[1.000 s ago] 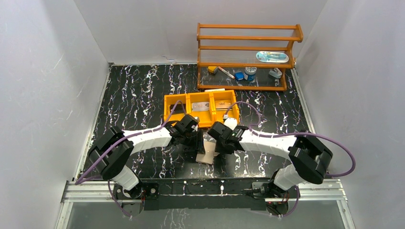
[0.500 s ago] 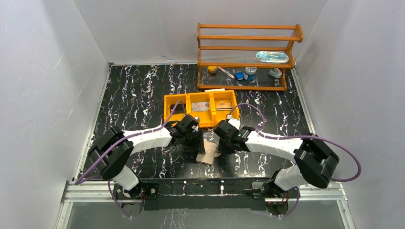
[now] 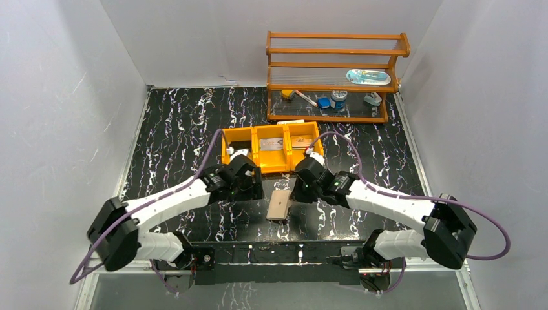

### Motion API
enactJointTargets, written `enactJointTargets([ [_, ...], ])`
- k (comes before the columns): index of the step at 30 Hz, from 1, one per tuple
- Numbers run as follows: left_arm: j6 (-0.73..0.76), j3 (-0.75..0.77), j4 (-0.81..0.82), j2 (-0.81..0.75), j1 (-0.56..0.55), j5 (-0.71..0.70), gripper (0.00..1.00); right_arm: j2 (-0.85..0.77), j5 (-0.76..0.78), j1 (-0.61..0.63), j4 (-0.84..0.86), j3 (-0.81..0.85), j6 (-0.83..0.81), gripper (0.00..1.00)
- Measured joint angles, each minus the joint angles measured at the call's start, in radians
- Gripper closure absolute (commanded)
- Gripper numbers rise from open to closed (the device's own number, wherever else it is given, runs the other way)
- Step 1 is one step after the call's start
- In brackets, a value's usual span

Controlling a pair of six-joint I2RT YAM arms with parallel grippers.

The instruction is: Take the credit cards out of the card holder

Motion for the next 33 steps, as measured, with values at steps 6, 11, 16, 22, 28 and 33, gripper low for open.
enactJointTargets([
  [6, -0.058, 0.0, -0.107, -0.198, 0.006, -0.147, 0.22, 0.014, -0.121, -0.002, 0.079, 0.074, -0.087, 1.0],
  [11, -0.1, 0.0, -0.192, -0.321, 0.011, -0.237, 0.19, 0.116, -0.238, -0.001, 0.167, 0.164, -0.128, 0.99],
  [16, -0.128, 0.0, -0.274, -0.393, 0.013, -0.295, 0.17, 0.195, -0.299, -0.001, 0.234, 0.167, -0.127, 0.99],
  [22, -0.103, 0.0, -0.241, -0.322, 0.013, -0.241, 0.17, 0.075, -0.275, -0.086, 0.263, 0.037, -0.023, 0.96],
  [28, 0.013, 0.0, -0.091, -0.251, 0.013, -0.066, 0.19, -0.007, -0.25, -0.161, 0.233, -0.204, 0.061, 0.96],
  [33, 0.071, 0.001, -0.001, -0.167, 0.013, 0.06, 0.25, -0.016, -0.245, -0.161, 0.231, -0.228, 0.078, 0.95],
])
